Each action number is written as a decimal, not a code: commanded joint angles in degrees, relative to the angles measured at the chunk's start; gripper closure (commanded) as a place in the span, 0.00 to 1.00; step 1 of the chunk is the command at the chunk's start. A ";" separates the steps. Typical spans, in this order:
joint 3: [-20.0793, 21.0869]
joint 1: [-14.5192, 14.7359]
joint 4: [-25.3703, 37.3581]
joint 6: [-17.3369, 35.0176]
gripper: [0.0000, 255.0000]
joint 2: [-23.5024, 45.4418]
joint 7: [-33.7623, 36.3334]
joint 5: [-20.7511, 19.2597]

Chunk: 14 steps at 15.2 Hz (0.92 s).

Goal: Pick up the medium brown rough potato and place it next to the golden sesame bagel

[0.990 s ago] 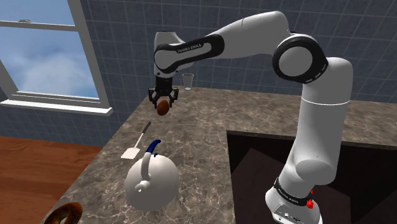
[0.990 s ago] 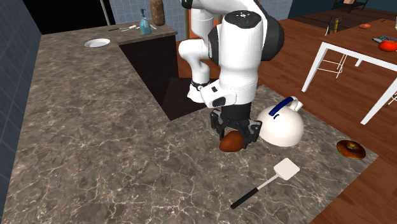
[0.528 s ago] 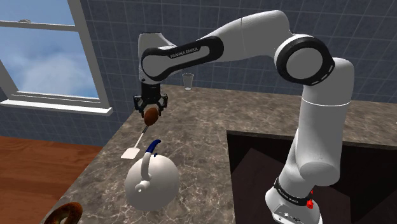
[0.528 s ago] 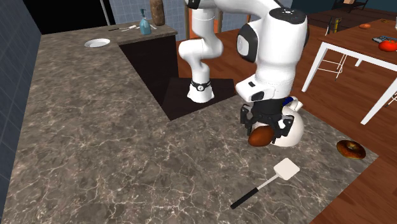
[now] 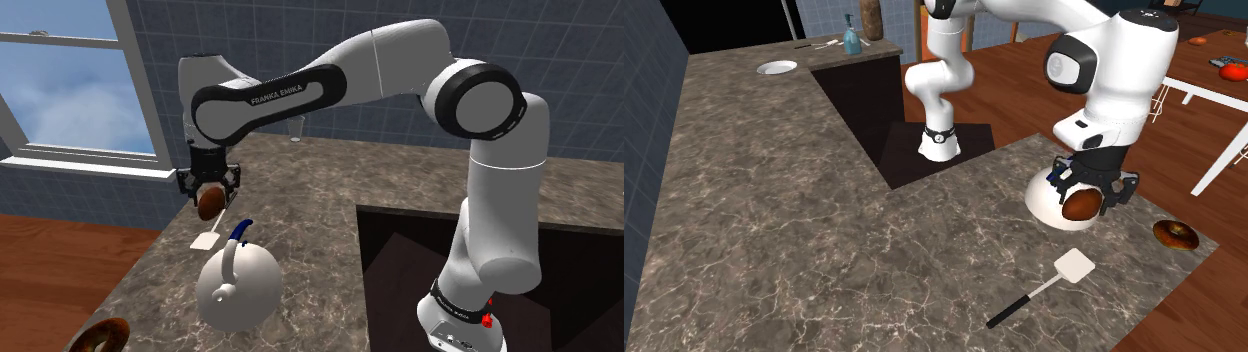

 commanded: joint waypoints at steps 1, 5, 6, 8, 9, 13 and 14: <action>0.77 1.69 0.93 -0.25 1.00 0.65 2.67 -0.57; 2.14 5.26 4.78 -1.34 1.00 3.41 7.83 -2.00; 2.45 6.18 5.96 -1.71 1.00 4.24 9.10 -2.39; 3.00 8.08 8.61 -2.55 1.00 6.08 11.58 -3.19; 3.25 9.06 10.08 -3.04 1.00 7.09 12.80 -3.60; 3.75 11.72 13.78 -3.81 1.00 10.10 15.91 -4.72; 3.73 11.70 13.15 -3.09 1.00 10.19 15.93 -4.76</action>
